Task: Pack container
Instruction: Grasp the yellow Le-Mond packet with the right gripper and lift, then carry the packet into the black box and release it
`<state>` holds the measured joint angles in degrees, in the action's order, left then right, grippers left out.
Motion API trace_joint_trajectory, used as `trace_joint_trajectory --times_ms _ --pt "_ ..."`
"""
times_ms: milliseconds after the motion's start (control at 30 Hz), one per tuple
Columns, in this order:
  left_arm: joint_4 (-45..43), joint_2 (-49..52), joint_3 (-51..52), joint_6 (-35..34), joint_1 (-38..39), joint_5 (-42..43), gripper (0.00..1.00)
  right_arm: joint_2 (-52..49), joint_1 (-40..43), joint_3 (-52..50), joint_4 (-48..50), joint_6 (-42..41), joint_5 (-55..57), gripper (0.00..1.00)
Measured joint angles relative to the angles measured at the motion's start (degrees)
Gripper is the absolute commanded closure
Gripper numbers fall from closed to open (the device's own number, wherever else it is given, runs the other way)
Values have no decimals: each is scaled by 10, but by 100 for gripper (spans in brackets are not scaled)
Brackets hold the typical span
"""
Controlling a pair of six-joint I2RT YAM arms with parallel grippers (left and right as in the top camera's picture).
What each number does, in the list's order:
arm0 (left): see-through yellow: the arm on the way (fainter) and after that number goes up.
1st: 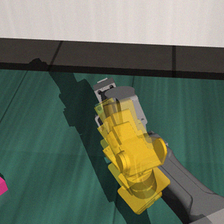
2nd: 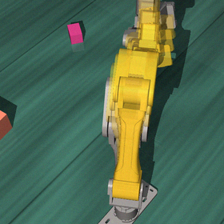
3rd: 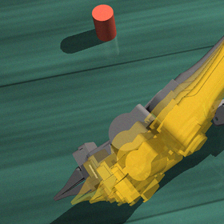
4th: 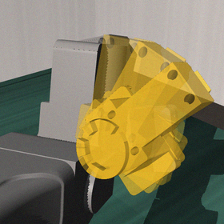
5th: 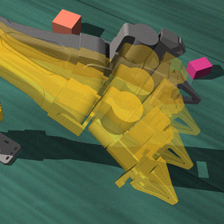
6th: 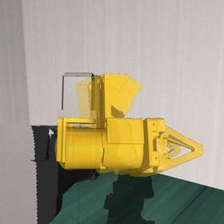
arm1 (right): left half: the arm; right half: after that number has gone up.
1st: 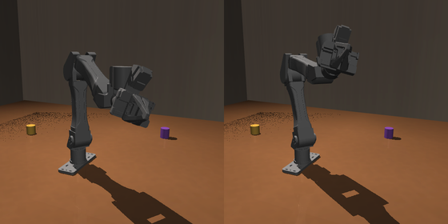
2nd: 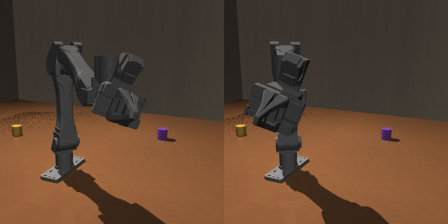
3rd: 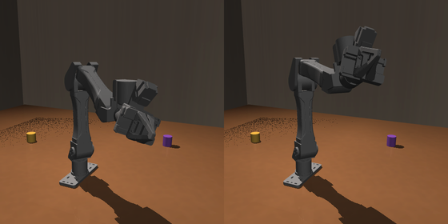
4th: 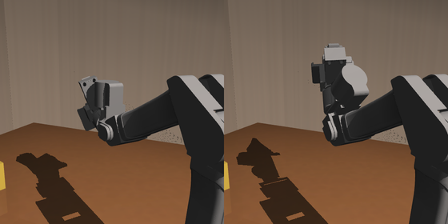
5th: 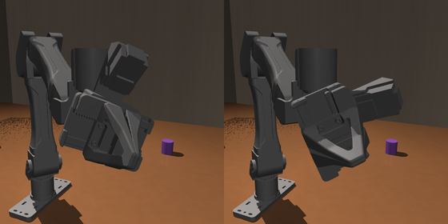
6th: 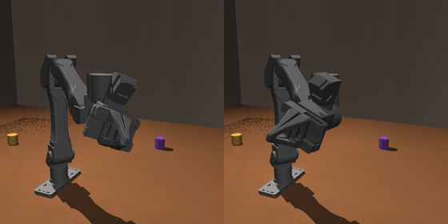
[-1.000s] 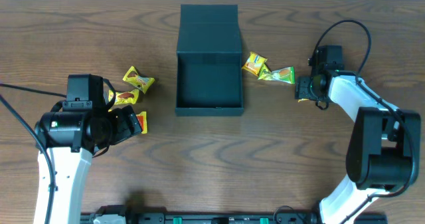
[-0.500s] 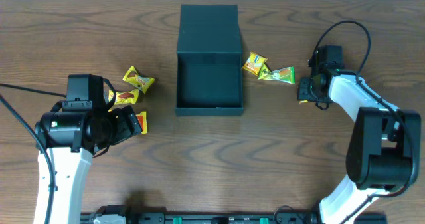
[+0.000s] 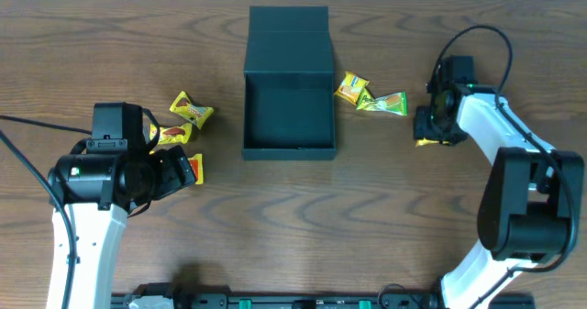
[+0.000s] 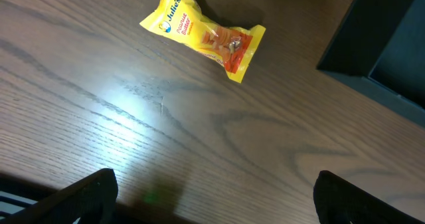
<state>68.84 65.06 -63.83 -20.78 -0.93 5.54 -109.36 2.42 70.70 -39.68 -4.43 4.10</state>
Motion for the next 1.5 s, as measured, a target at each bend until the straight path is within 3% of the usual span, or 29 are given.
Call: trace_joint_trajectory --times_ms 267,500,1200,1500 --pt "-1 0 0 0 0 0 5 0 -81 95 -94 0 2 52" --pt "-1 0 0 0 0 0 5 0 -182 162 -114 0 -8 54" --pt "-2 0 0 0 0 -4 4 0 -353 211 -64 62 -103 52" --pt "-3 0 0 0 0 -4 5 -1 -375 211 -22 19 -130 51"
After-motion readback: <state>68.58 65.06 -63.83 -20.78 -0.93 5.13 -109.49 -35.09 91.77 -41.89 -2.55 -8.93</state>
